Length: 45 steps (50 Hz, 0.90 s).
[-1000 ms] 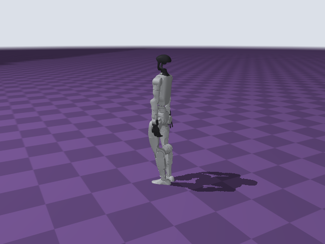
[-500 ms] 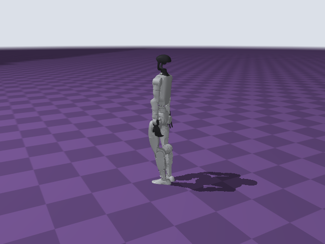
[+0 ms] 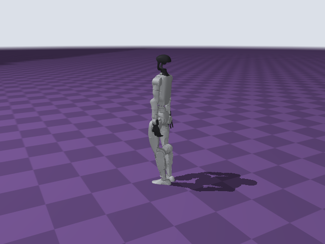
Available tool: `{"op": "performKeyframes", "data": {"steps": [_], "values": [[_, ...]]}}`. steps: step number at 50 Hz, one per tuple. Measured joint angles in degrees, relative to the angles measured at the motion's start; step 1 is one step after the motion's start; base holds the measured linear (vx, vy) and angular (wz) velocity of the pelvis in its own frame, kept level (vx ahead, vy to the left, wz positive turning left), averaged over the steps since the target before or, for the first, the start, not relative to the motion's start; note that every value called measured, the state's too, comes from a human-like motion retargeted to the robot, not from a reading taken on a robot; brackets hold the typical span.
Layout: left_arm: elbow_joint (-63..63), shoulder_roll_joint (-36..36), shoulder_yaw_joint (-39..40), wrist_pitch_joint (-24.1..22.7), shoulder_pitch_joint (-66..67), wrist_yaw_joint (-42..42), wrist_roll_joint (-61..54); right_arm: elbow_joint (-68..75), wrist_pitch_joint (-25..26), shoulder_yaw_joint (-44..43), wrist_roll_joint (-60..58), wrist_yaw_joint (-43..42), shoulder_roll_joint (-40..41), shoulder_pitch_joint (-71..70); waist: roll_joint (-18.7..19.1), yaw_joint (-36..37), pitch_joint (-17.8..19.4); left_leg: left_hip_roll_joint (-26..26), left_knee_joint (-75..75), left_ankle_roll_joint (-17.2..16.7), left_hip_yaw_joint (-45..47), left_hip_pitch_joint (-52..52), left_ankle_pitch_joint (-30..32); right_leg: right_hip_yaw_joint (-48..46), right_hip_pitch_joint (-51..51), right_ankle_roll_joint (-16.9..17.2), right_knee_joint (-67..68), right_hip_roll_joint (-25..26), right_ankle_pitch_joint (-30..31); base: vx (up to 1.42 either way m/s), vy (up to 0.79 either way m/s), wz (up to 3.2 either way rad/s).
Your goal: Upper body actions
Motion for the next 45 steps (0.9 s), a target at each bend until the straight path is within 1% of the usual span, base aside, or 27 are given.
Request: {"op": "performKeyframes", "data": {"steps": [45], "values": [[0.06,0.04,0.11,0.03,0.12,-0.40,-0.39,0.00,-0.35,0.36,-1.20,0.47,-0.36,-0.17,0.00,-0.34,-0.11,0.21,0.00,-0.03,0.29,0.18,-0.05,-0.10,0.17,0.08,-0.06,-0.05,0.01,0.00,0.00,0.00]]}}
